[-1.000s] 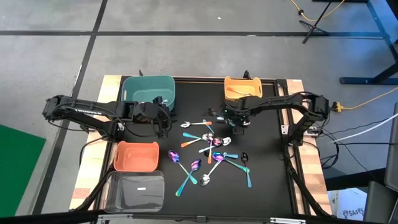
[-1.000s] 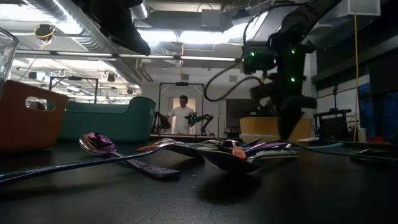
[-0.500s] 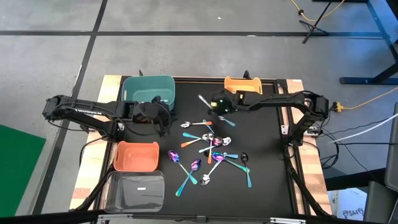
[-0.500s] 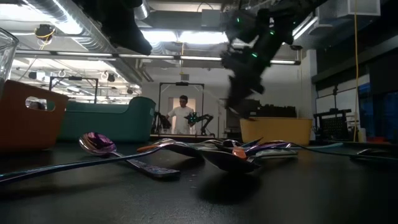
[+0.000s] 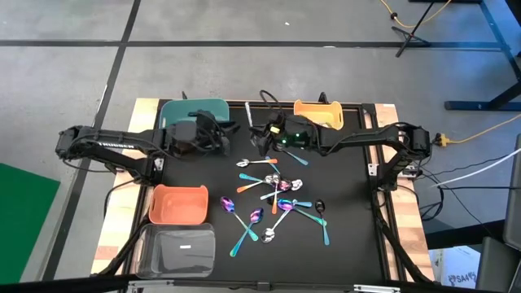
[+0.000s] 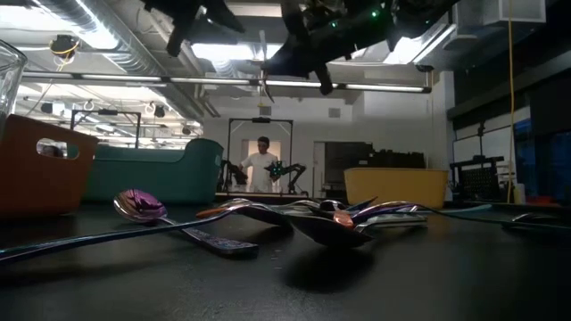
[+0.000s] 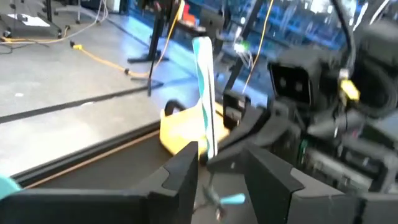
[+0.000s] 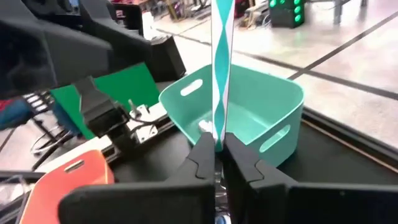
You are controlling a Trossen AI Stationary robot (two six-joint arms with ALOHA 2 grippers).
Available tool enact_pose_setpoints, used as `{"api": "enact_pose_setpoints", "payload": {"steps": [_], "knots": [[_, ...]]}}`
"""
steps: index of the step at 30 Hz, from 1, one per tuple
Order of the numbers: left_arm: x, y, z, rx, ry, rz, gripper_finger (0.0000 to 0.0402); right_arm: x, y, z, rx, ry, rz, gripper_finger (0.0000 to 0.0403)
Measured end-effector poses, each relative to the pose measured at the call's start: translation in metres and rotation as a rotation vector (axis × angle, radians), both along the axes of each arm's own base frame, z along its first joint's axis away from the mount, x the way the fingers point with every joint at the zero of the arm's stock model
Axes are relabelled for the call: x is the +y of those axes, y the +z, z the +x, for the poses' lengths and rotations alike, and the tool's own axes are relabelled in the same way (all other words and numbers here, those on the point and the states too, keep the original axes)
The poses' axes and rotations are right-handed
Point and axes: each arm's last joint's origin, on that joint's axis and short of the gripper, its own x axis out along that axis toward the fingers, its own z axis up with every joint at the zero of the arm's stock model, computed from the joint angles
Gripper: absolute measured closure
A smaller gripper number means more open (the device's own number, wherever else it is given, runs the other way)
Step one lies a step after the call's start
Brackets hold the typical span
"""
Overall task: Sort silverware by color (type)
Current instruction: Put the blue spoon into the blue bin
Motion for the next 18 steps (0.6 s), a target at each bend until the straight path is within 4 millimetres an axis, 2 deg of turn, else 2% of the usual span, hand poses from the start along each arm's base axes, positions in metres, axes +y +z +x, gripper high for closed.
{"api": "enact_pose_setpoints", "payload": {"steps": [8, 18], "knots": [[0.003, 0.007, 0.001, -0.074, -0.002, 0.002, 0.0283, 0.003, 0.006, 0.001, -0.101, -0.035, 0.085, 0.0402], [0.003, 0.007, 0.001, -0.078, -0.008, 0.008, 0.0283, 0.015, 0.013, 0.004, -0.163, 0.081, 0.090, 0.0402]]}}
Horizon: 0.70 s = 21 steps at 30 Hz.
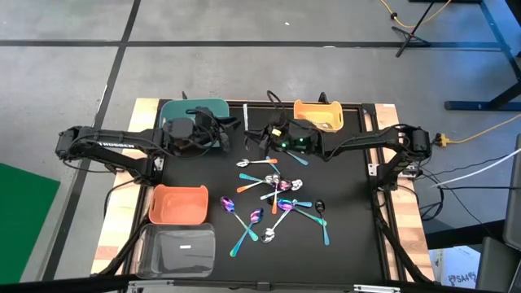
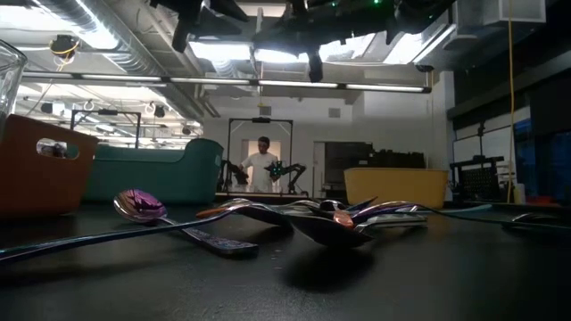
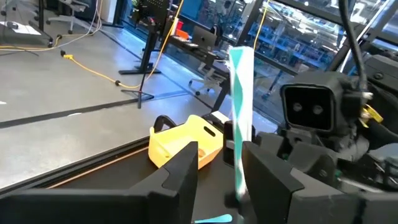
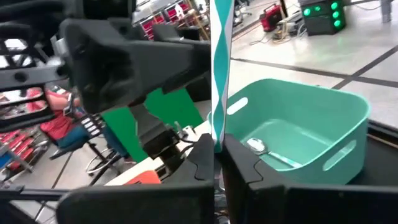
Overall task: Sort silverware by color (type)
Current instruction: Put the blue spoon into the blue bin
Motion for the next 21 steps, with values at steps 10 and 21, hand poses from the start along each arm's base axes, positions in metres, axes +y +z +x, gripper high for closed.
{"api": "enact_pose_setpoints", "payload": {"steps": [10, 21], "knots": [[-0.003, 0.000, 0.002, -0.001, -0.106, -0.012, 0.0283, 0.006, 0.000, 0.001, 0.000, 0.009, -0.009, 0.0402], [-0.005, 0.000, 0.003, 0.023, -0.185, 0.022, 0.0283, 0.013, 0.000, 0.001, -0.002, 0.060, -0.010, 0.0402]]}}
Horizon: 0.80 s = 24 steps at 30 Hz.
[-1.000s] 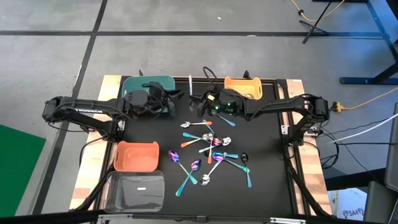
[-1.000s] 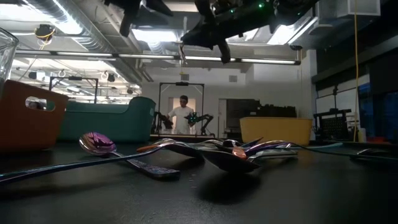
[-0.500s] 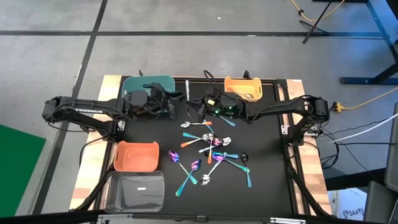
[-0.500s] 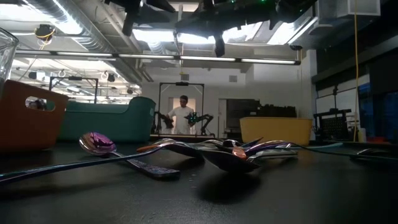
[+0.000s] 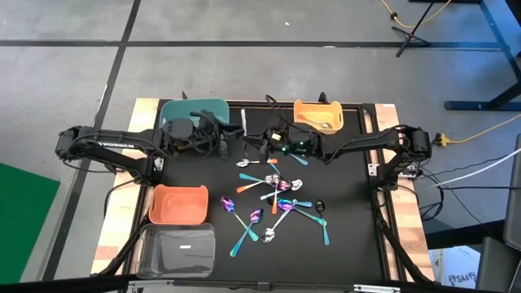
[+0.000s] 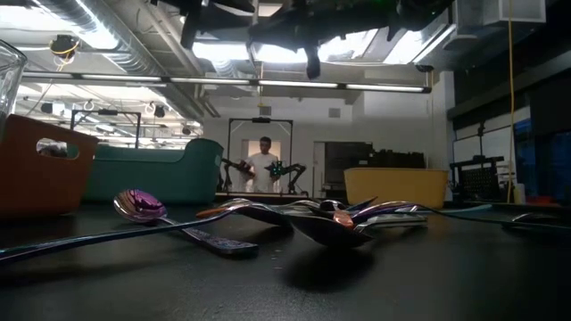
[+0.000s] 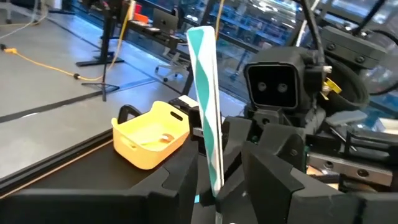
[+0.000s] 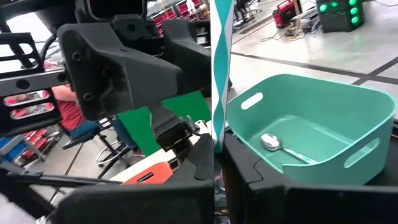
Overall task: Sort silverware by color (type)
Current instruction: Put the blue spoon into the blue bin
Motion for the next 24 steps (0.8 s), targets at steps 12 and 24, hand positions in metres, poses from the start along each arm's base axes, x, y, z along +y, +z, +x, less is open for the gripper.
{"api": "enact_pose_setpoints", "payload": {"steps": [12, 24], "knots": [[-0.001, 0.000, 0.000, 0.001, -0.025, 0.001, 0.0283, 0.013, 0.000, 0.001, 0.002, 0.079, -0.027, 0.0402], [-0.004, 0.000, 0.001, 0.037, -0.144, 0.085, 0.0289, 0.015, 0.000, 0.001, 0.004, 0.145, -0.044, 0.0402]]}}
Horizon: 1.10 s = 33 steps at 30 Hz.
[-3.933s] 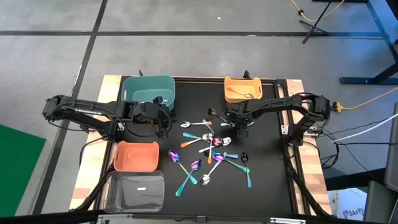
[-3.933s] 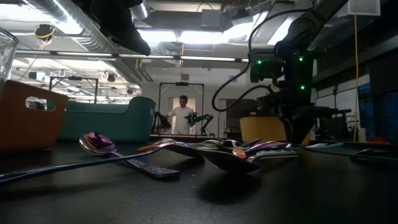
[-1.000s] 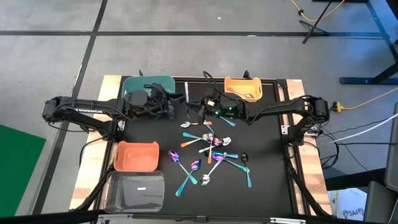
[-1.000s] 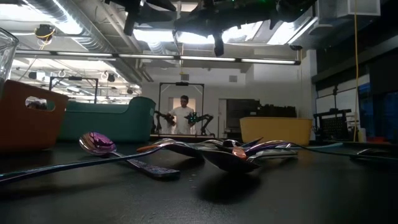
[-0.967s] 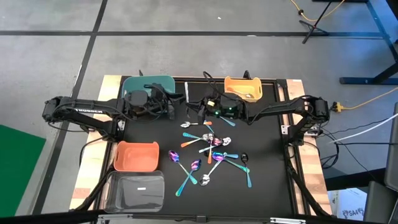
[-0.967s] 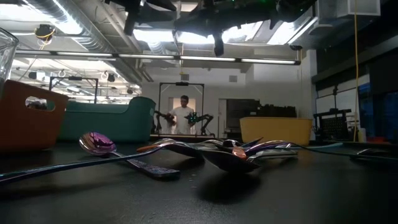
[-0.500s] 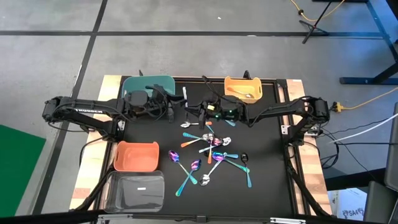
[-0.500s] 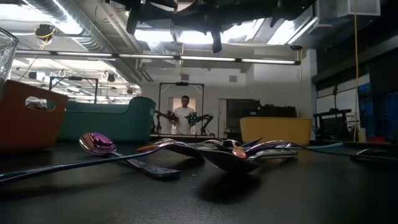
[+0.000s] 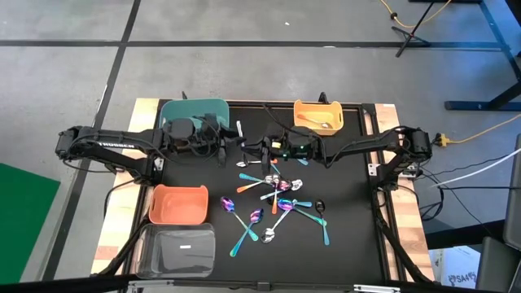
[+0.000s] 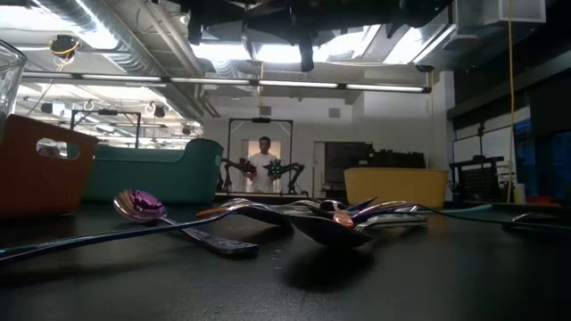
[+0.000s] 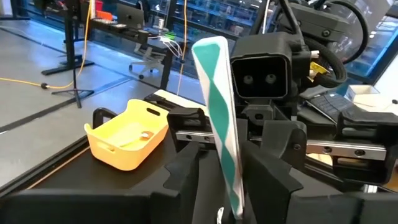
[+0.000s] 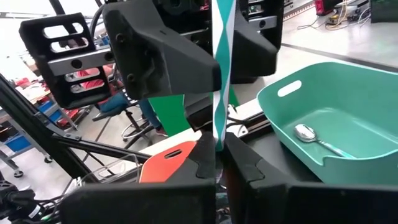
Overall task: Sort silverware by color (type)
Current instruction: Put the blue spoon into the blue bin
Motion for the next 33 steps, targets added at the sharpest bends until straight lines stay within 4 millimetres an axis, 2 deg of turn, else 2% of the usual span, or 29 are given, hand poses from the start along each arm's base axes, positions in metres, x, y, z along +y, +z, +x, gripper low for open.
{"api": "enact_pose_setpoints", "payload": {"steps": [12, 21, 24, 33], "knots": [[-0.0003, 0.0004, 0.0002, -0.006, -0.003, -0.004, 0.0378, -0.0006, -0.0002, 0.0000, 0.002, -0.007, -0.001, 0.0402], [-0.0003, 0.0002, 0.0001, -0.004, -0.003, -0.004, 0.0377, -0.0004, -0.0005, 0.0000, 0.005, -0.003, 0.000, 0.0399], [-0.0003, 0.0000, 0.0001, -0.001, -0.004, -0.004, 0.0378, -0.0004, -0.0006, -0.0001, 0.006, -0.001, 0.003, 0.0379], [0.0001, -0.0010, 0.0000, 0.010, 0.001, -0.001, 0.0378, 0.0000, -0.0006, 0.0000, 0.006, 0.006, 0.003, 0.0282]]}}
